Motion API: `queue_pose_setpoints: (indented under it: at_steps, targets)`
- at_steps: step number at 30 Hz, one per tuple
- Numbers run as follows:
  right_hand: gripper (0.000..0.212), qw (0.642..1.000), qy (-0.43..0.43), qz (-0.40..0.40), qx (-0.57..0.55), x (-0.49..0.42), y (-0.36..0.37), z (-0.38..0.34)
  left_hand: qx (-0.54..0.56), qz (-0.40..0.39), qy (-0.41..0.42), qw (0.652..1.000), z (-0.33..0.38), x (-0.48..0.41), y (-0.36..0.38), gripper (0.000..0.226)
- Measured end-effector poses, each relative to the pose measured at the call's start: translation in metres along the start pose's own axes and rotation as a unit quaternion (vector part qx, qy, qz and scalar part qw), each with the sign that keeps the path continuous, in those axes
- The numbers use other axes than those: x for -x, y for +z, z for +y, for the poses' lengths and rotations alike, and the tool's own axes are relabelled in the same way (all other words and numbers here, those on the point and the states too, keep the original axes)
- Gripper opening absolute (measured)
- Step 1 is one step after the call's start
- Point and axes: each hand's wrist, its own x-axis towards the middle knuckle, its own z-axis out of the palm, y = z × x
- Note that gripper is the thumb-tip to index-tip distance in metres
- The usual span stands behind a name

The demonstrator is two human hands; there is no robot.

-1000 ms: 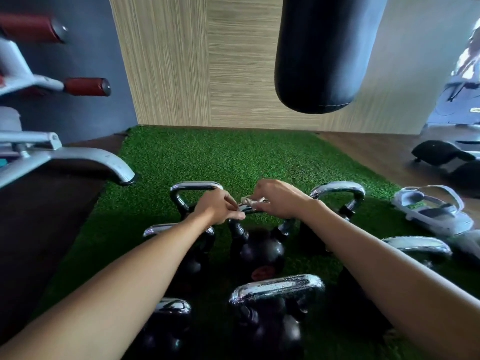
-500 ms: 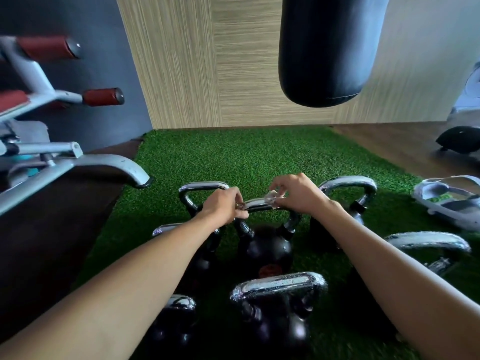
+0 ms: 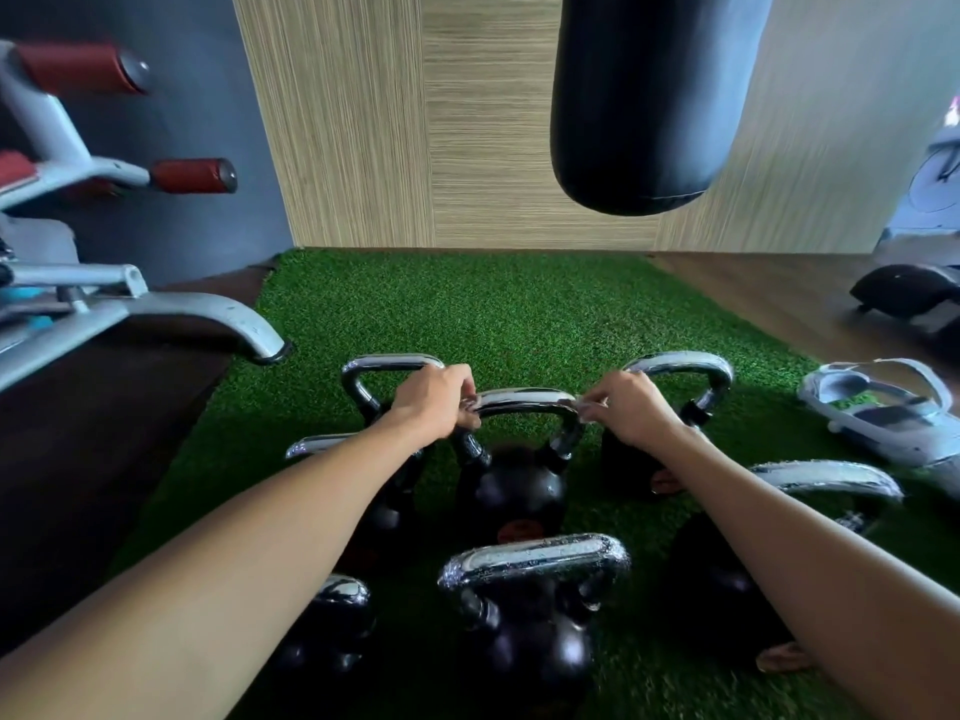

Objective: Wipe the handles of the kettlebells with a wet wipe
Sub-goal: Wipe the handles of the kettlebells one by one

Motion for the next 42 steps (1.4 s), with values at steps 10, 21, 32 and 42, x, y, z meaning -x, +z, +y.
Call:
queue_pose_setpoints:
  at_steps: [10, 21, 32, 42]
  targets:
    - [0.024, 0.971, 0.124, 0.116, -0.169, 0.031, 0.033, -0.001, -0.019, -0.045, -0.023, 0.999, 0.002, -0.010, -0.009, 0.047]
    - [0.020, 0.889, 0.289, 0.101, -0.340, 0.033, 0.061, 0.009, -0.032, 0.025, -0.036, 0.999, 0.007, 0.003, 0.007, 0.034]
    - [0.029, 0.889, 0.208, 0.057, -0.405, 0.032, 0.002, -0.056, 0.244, -0.089, -0.128, 0.957, 0.032, 0.017, -0.044, 0.024]
    - [0.025, 0.862, 0.243, -0.017, -0.444, 0.009, -0.015, -0.104, 0.484, -0.079, -0.061, 0.870, 0.020, 0.033, -0.043, 0.049]
